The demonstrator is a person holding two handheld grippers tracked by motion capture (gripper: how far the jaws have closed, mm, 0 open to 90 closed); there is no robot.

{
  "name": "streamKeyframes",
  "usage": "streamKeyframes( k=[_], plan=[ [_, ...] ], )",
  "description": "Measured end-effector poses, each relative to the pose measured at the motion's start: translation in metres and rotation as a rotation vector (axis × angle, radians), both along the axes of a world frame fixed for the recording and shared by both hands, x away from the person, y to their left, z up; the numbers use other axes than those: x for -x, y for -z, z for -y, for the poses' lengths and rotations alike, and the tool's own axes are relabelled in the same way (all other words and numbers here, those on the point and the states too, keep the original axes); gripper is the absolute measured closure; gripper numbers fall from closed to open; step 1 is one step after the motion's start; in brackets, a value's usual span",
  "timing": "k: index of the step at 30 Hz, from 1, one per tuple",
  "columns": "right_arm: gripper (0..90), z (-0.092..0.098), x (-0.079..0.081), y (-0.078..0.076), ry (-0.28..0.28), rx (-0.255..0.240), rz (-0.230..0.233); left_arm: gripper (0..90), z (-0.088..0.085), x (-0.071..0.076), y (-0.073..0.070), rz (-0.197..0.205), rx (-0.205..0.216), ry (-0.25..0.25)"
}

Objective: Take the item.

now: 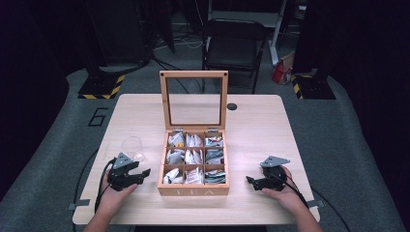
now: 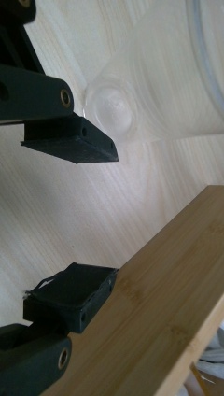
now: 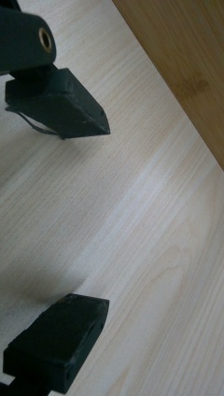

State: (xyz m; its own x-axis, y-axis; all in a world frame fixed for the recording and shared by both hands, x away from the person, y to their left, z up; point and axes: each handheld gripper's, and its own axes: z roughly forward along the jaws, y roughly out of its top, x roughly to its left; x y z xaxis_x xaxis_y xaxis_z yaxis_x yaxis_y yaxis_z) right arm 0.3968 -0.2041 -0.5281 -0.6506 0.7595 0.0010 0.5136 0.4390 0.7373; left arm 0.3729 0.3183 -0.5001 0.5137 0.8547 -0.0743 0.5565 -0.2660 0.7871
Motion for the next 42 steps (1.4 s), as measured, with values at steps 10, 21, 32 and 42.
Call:
streamKeyframes(
  k=[10, 21, 32, 42],
  plan=[
    [13.1, 0.0, 0.0, 0.0, -0.001, 0.001, 0.001, 40.2, -0.003, 0.002, -0.007, -0.012, -0.01, -0.018],
    [13.1, 0.0, 0.0, 0.0, -0.001, 0.001, 0.002, 42.8, 0.002, 0.006, -0.023, 0.009, 0.013, -0.009],
    [13.1, 0.0, 0.0, 0.0, -0.001, 0.001, 0.001, 44.9, 0.006, 0.002, -0.035, 0.027, 0.003, 0.004],
    [13.1, 0.0, 0.0, 0.0, 0.002, -0.002, -0.002, 45.2, 0.011, -0.006, -0.048, 0.028, 0.0, 0.016]
  ],
)
